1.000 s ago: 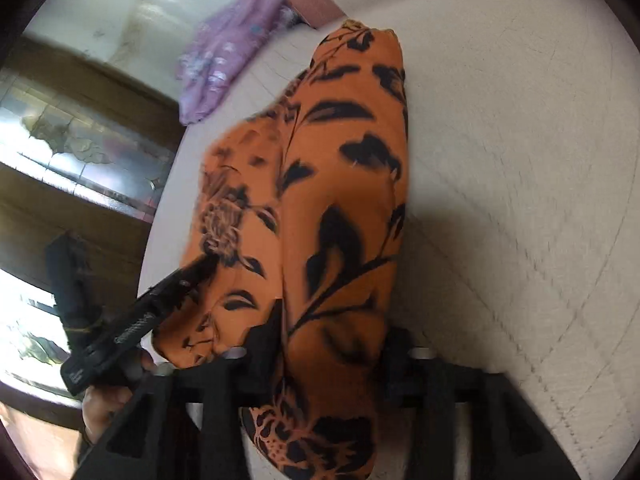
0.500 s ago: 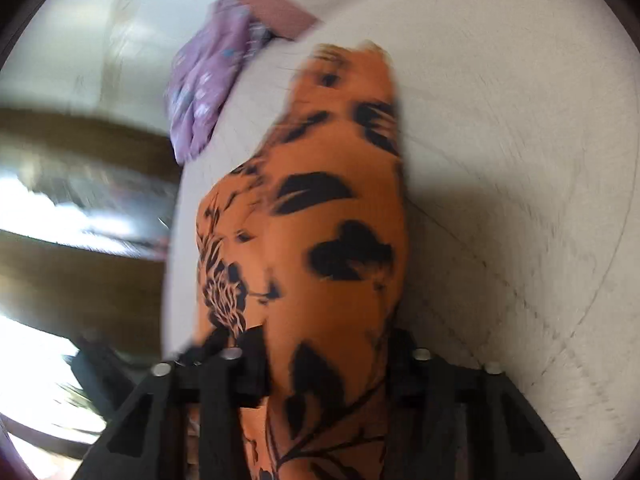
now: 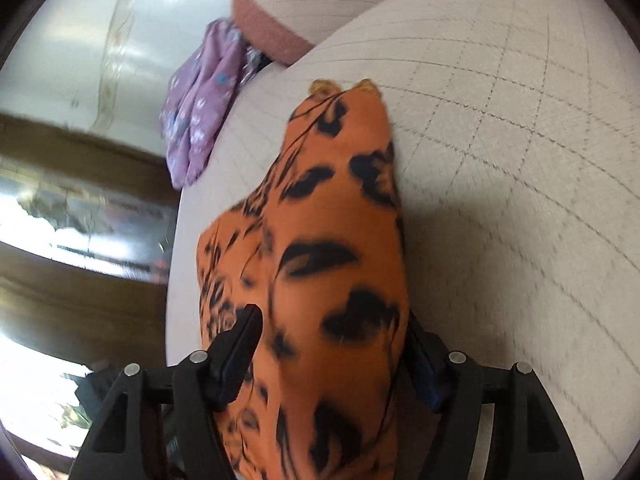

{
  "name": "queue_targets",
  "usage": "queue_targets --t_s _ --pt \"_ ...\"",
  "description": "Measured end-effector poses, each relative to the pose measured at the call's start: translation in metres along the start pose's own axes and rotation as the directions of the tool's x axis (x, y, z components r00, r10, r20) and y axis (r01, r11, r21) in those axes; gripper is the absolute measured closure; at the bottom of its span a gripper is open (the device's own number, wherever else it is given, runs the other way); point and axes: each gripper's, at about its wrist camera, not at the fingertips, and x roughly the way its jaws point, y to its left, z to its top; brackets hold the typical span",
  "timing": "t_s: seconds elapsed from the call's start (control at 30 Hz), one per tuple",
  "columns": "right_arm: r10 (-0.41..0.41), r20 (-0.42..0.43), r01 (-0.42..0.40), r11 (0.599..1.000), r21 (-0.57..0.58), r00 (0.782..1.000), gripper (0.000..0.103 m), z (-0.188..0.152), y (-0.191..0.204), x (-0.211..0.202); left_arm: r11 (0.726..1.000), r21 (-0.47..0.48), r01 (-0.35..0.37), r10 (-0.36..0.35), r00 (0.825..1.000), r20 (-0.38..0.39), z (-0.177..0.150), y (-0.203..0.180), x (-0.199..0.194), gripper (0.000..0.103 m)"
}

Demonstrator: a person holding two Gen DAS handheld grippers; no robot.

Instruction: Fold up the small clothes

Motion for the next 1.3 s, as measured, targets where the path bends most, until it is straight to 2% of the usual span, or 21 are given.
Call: queue_targets --t_s 0.1,0.13,0.17,0.2,0.33,0.37,0.4,0.43,0.5,0.53,0.67,0.77,0.8,0.83,0.9,1.0,1.03,1.1,1.17,1.2,1.3 --pt "0.038 -0.008 -0.037 0.998 0.049 0.999 0.033 0.014 -0.005 0.02 1.0 0.001 0.001 -0.001 1.0 0.0 0.0 0.001 0.001 0.049" --pt "0.021 -0.012 -0.021 1.0 0.021 1.0 0.037 0.018 0.002 0.023 1.0 0.003 0.0 0.0 1.0 0.0 0.0 0.001 0.001 0.049" --pt "-0.011 -0.022 0.011 1.0 -0.008 1.0 0.051 0.018 0.005 0.022 1.0 0.005 -0.002 0.002 1.0 0.002 0.001 0.0 0.001 0.049" --pt "-0.034 -0.023 0.033 0.999 -0.029 0.999 0.057 0.019 0.01 0.022 1.0 0.006 -0.002 0.002 1.0 0.003 0.001 0.0 0.001 0.049" --pt "-0.146 0.031 0.149 0.971 -0.187 0.989 0.062 0.011 0.035 0.014 1.0 0.007 -0.001 0.001 1.0 0.003 0.001 -0.001 0.002 0.049" --pt "-0.172 0.018 0.172 0.968 -0.183 0.985 0.061 0.012 0.03 0.02 1.0 0.011 -0.003 0.003 1.0 0.003 0.001 -0.002 0.003 0.049" --pt "-0.178 0.01 0.177 0.97 -0.168 0.984 0.056 0.012 0.024 0.024 1.0 0.016 -0.007 0.007 1.0 0.005 0.001 -0.003 0.003 0.049" --pt "-0.156 0.012 0.156 0.977 -0.144 0.988 0.054 0.013 0.02 0.024 1.0 0.014 -0.005 0.005 1.0 0.006 0.001 -0.002 0.003 0.049" --pt "-0.129 0.017 0.13 0.985 -0.117 0.992 0.034 0.012 0.019 0.016 1.0 0.006 0.001 -0.001 1.0 0.004 0.001 -0.001 0.004 0.048" --pt "-0.128 0.016 0.129 0.985 -0.118 0.992 0.032 0.009 0.02 0.011 1.0 0.006 0.001 -0.001 1.0 0.004 0.001 -0.001 0.004 0.049" --pt "-0.081 0.023 0.083 0.99 -0.114 0.996 0.031 -0.015 0.016 -0.016 1.0 0.005 0.001 -0.001 1.0 0.006 0.002 -0.001 0.004 0.049" --pt "-0.044 -0.018 0.042 0.995 -0.09 0.999 0.031 -0.043 0.013 -0.016 1.0 0.004 0.0 0.0 1.0 0.008 0.002 -0.001 0.004 0.049" --pt "-0.047 -0.035 0.043 0.994 -0.097 0.998 0.038 -0.05 0.012 -0.013 1.0 0.003 0.0 0.0 1.0 0.008 0.002 -0.001 0.004 0.049" --pt "-0.066 -0.066 0.056 0.988 -0.141 0.996 0.051 -0.063 0.016 -0.008 1.0 0.002 -0.001 0.001 1.0 0.008 0.002 -0.001 0.004 0.049" --pt "-0.112 -0.029 0.104 0.974 -0.203 0.993 0.06 -0.074 0.027 -0.01 1.0 0.004 0.0 0.0 1.0 0.011 0.001 -0.001 0.004 0.049" --pt "-0.156 0.0 0.151 0.955 -0.253 0.988 0.06 -0.08 0.04 -0.016 1.0 -0.012 0.015 -0.015 1.0 0.015 0.001 0.002 0.004 0.049" --pt "-0.174 -0.005 0.166 0.951 -0.26 0.985 0.059 -0.08 0.038 -0.013 0.999 -0.019 0.025 -0.025 1.0 0.018 0.001 0.003 0.004 0.049" --pt "-0.156 -0.022 0.149 0.972 -0.18 0.988 0.039 -0.078 0.025 -0.012 0.998 -0.033 0.048 -0.048 0.999 0.025 0.0 0.007 0.001 0.049" --pt "-0.088 -0.021 0.085 0.989 -0.121 0.996 0.037 -0.076 0.021 -0.014 0.993 -0.079 0.093 -0.091 0.996 0.02 -0.004 0.016 -0.01 0.049" --pt "-0.08 -0.019 0.077 0.988 -0.132 0.997 0.032 -0.079 0.021 -0.016 0.986 -0.116 0.122 -0.121 0.993 0.017 -0.008 0.023 -0.019 0.049" --pt "-0.082 -0.04 0.074 0.982 -0.172 0.996 0.032 -0.088 0.02 -0.017 0.947 -0.227 0.228 -0.239 0.971 -0.023 -0.023 0.041 -0.031 0.05"
